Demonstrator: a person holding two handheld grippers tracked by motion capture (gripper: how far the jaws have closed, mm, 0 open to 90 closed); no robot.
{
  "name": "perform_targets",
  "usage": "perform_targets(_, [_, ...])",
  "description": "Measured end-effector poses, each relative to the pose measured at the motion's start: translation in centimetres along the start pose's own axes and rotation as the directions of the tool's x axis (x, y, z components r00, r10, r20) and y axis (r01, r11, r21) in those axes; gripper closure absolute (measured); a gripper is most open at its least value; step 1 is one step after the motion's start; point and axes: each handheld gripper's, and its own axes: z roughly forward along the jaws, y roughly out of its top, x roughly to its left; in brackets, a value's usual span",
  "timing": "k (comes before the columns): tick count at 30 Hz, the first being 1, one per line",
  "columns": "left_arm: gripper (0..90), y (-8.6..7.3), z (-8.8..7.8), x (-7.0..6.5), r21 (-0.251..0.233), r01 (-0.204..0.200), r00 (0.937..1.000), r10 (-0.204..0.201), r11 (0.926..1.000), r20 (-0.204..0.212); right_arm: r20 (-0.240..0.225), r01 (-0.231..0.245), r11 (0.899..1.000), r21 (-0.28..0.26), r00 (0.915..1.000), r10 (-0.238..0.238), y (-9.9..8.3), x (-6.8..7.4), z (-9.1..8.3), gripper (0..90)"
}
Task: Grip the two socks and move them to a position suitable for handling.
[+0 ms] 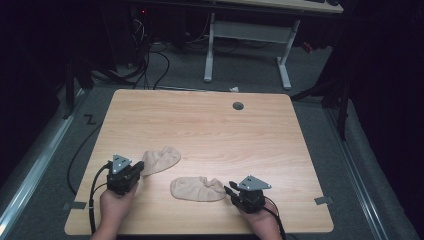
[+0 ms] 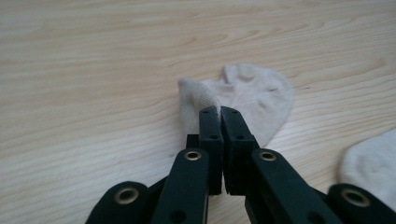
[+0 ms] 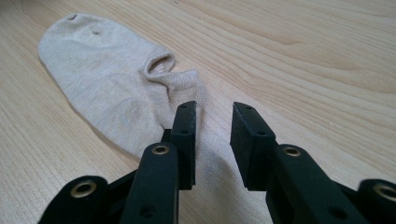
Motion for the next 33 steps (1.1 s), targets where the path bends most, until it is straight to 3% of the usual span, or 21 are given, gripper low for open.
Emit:
perform_targets(4, [86.3, -0.8, 0.5, 1.4, 0.050, 0.023, 0.9993, -0.022, 0.9985, -0.032, 0.000, -0.002, 1.000, 0.002, 1.0000, 0.002, 0.0, 0.0, 0.0, 71.9])
perform_targets(8, [71.4, -0.8, 0.2, 1.9, 0.052, 0.014, 0.9979, -0.011, 0.9986, -0.065, 0.000, -0.002, 1.000, 0.001, 1.0000, 0.002, 0.0, 0.0, 0.1, 71.7])
perform_targets(10, [65.8, -0.3, -0.2, 1.6, 0.035, -0.011, 0.9967, 0.014, 0.9993, -0.081, 0.002, -0.003, 1.000, 0.000, 1.0000, 0.003, 0.0, -0.1, 0.1, 71.6])
perform_targets(13, [60.1, 0.8, -0.5, 0.3, 0.018, -0.082, 0.9915, 0.083, 0.9965, -0.100, 0.000, -0.002, 1.000, -0.001, 1.0000, 0.002, 0.0, -0.1, 0.1, 71.6])
perform_targets(17, [56.9, 2.1, 0.3, -1.5, 0.012, -0.110, 0.9926, 0.110, 0.9939, -0.051, -0.003, -0.001, 1.000, -0.003, 1.0000, 0.001, 0.0, -0.1, 0.1, 71.6])
perform_targets(21, [59.0, 2.7, 2.7, -2.8, 0.066, -0.108, 0.9940, 0.107, 0.9920, 0.026, -0.006, 0.001, 1.000, -0.003, 1.0000, -0.001, 0.0, -0.1, 0.1, 71.6])
perform_targets(23, [60.9, 2.7, 4.2, -3.0, 0.101, -0.085, 0.9948, 0.078, 0.9913, 0.064, -0.009, -0.003, 1.000, -0.001, 1.0000, 0.003, -0.1, 0.0, 0.1, 71.6])
perform_targets(27, [61.0, 2.4, 6.5, -3.9, 0.171, -0.112, 0.9922, 0.101, 0.9789, 0.073, -0.012, -0.002, 1.000, -0.001, 0.9999, 0.002, -0.1, -0.1, 0.1, 71.6])
perform_targets(28, [63.6, 2.3, 6.9, -4.0, 0.188, -0.122, 0.9916, 0.111, 0.9747, 0.067, -0.012, -0.003, 1.000, -0.001, 0.9999, 0.003, -0.1, -0.1, 0.1, 71.6])
perform_targets(30, [71.1, 2.2, 7.0, -4.2, 0.179, -0.129, 0.9909, 0.119, 0.9753, 0.062, -0.011, -0.004, 1.000, -0.001, 0.9999, 0.004, -0.1, -0.1, 0.1, 71.6])
perform_targets(32, [85.1, 2.2, 7.1, -4.4, 0.179, -0.135, 0.9898, 0.125, 0.9745, 0.069, -0.014, -0.008, 1.000, -0.004, 0.9999, 0.008, -0.1, -0.2, 0.0, 71.6])
perform_targets(33, [86.3, 2.1, 7.1, -4.5, 0.174, -0.146, 0.9885, 0.137, 0.9738, 0.065, -0.014, -0.006, 1.000, -0.004, 0.9999, 0.006, -0.1, -0.2, 0.0, 71.6])
